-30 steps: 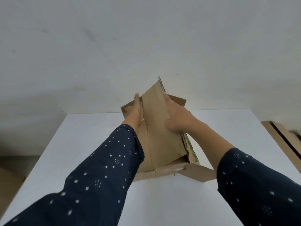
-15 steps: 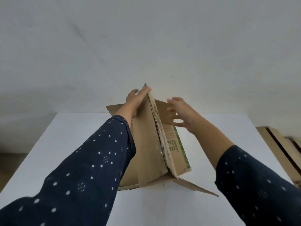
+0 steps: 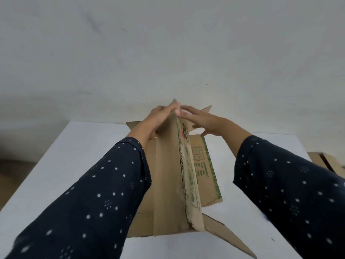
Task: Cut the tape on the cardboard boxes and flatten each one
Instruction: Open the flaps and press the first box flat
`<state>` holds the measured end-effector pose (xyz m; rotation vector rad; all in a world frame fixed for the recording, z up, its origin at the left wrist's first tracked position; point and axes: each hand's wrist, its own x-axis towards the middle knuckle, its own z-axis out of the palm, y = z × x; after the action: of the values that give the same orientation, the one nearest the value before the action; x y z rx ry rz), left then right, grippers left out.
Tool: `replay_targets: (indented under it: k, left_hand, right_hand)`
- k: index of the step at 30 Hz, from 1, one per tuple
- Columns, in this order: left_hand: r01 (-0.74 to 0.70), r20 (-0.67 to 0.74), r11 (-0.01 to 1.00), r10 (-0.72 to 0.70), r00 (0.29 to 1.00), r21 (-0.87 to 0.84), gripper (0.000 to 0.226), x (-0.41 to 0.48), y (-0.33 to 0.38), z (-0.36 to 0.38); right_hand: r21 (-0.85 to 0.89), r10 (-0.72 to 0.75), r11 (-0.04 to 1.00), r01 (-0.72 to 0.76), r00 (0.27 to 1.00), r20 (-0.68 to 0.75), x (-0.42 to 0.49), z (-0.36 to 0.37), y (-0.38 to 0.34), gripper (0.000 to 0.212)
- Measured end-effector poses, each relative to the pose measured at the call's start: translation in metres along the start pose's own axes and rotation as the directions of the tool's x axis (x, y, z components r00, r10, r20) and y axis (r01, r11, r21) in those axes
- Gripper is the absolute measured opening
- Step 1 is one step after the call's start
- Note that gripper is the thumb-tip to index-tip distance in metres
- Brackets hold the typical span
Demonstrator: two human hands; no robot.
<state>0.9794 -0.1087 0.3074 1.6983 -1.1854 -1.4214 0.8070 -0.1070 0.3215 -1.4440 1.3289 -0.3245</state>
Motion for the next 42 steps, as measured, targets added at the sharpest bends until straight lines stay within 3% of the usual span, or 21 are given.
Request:
replay_targets:
  k: [3, 7, 9, 11, 13, 15, 17, 19, 23, 26, 28, 31, 34, 38, 42]
  left_hand:
    - [0.033, 0.037, 0.999, -0.034, 0.999, 0.022, 0.111, -0.006, -0.005, -0.005]
    - [0.041, 0.171, 0.996, -0.053, 0.984, 0.077, 0.106, -0.021, -0.014, -0.005]
    - [0.039, 0.19, 0.997, -0.05, 0.981, 0.061, 0.085, -0.028, -0.02, -0.006]
    - [0.077, 0.2, 0.995, -0.089, 0.976, 0.066, 0.054, -0.036, -0.027, -0.008]
    - [0.135, 0.222, 0.986, -0.152, 0.963, 0.093, 0.042, -0.045, -0.037, -0.01]
    - [0.176, 0.222, 0.981, -0.189, 0.956, 0.078, 0.035, -0.053, -0.047, -0.013]
    - [0.198, 0.217, 0.978, -0.208, 0.954, 0.068, 0.022, -0.06, -0.055, -0.016]
    - [0.212, 0.218, 0.958, -0.253, 0.943, 0.192, 0.005, -0.069, -0.059, -0.02]
    - [0.099, 0.119, 0.721, -0.244, 0.962, 0.685, 0.03, -0.07, -0.081, -0.023]
    - [0.021, 0.058, 0.581, -0.118, 0.991, 0.814, 0.035, -0.064, -0.119, -0.02]
    - [-0.019, 0.045, 0.479, -0.044, 0.998, 0.877, 0.04, -0.06, -0.148, -0.012]
    - [-0.095, 0.091, 0.333, 0.027, 0.996, 0.938, 0.055, -0.048, -0.187, 0.002]
    - [-0.149, 0.13, 0.408, 0.075, 0.989, 0.901, 0.057, -0.029, -0.214, 0.017]
    - [-0.063, 0.043, 0.527, 0.051, 0.998, 0.848, 0.065, 0.006, -0.246, 0.045]
    - [-0.048, -0.095, 0.514, 0.249, 0.964, 0.857, 0.064, 0.019, -0.274, 0.062]
  right_hand:
    - [-0.008, 0.046, 0.999, -0.046, 0.997, 0.067, -0.002, 0.003, -0.001, 0.086]
    - [-0.016, 0.115, 0.993, -0.115, 0.993, -0.003, -0.018, 0.007, -0.002, 0.054]
    - [-0.01, 0.133, 0.991, -0.133, 0.991, 0.002, -0.027, 0.016, -0.003, 0.053]
    - [0.01, 0.14, 0.99, -0.14, 0.99, 0.017, -0.032, 0.026, -0.004, 0.038]
    - [0.008, 0.163, 0.987, -0.163, 0.986, -0.036, -0.038, 0.035, -0.005, 0.019]
    - [-0.199, 0.153, 0.963, -0.185, 0.975, -0.164, -0.042, 0.04, -0.002, 0.016]
    - [-0.472, 0.086, 0.853, -0.222, 0.952, -0.292, -0.044, 0.043, 0.009, 0.031]
    - [-0.6, 0.041, 0.759, -0.254, 0.938, -0.345, -0.049, 0.055, 0.027, 0.041]
    - [-0.746, -0.086, 0.616, -0.253, 0.92, -0.383, -0.052, 0.096, 0.074, 0.053]
    - [-0.855, -0.195, 0.441, -0.273, 0.901, -0.388, -0.049, 0.12, 0.108, 0.048]
    - [-0.9, -0.179, 0.352, -0.256, 0.926, -0.333, -0.042, 0.13, 0.13, 0.053]
    - [-0.898, -0.047, 0.398, -0.19, 0.973, -0.226, -0.025, 0.138, 0.155, 0.06]
    - [-0.862, -0.02, 0.491, -0.123, 0.988, -0.153, -0.002, 0.142, 0.173, 0.058]
    - [-0.791, -0.058, 0.608, -0.065, 0.99, -0.127, 0.038, 0.15, 0.199, 0.06]
    - [-0.766, -0.189, 0.64, -0.054, 0.956, -0.225, 0.057, 0.163, 0.222, 0.061]
